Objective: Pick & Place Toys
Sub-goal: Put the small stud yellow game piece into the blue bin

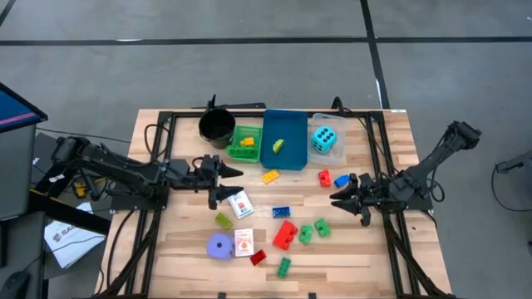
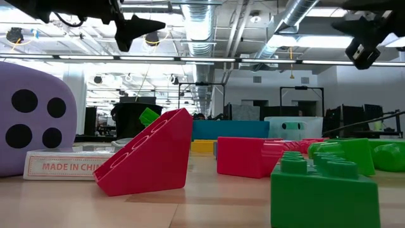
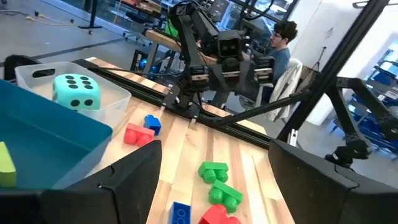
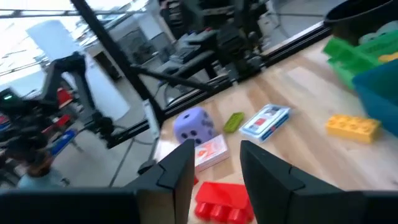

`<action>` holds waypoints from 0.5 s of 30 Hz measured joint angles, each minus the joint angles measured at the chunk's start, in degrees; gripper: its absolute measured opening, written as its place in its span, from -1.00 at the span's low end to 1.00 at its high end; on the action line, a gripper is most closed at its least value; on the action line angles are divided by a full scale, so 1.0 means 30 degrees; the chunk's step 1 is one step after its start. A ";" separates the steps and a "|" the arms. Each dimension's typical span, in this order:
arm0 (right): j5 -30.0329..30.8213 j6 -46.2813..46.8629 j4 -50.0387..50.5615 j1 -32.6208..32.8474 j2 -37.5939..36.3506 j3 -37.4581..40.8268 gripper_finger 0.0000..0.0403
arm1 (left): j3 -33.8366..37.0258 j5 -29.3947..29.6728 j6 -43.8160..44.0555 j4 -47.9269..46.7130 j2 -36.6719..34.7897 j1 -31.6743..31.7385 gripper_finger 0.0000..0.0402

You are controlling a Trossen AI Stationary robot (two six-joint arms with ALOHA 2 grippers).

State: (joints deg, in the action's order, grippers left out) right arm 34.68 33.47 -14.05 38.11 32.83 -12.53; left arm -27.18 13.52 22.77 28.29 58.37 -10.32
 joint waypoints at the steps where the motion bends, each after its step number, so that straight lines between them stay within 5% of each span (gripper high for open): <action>1: 0.0032 -0.0149 -0.0074 0.0000 0.0137 0.0000 -0.38 | 0.0000 0.0000 0.0006 0.0000 0.0000 -0.0041 0.44; 10: 0.0676 -0.5468 -0.2703 -0.0097 0.1520 0.0007 -0.38 | 0.0000 0.0670 -0.0536 0.0348 0.0000 -0.0039 0.44; 15: 0.3136 -0.4771 -0.2975 -0.1024 0.2054 0.0015 -0.38 | -0.0001 0.1642 -0.0592 0.2229 -0.0008 -0.0014 0.44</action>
State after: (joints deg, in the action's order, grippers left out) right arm 44.09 19.15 -22.97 35.04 39.00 -12.49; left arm -27.18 18.44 20.99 34.98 58.35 -10.36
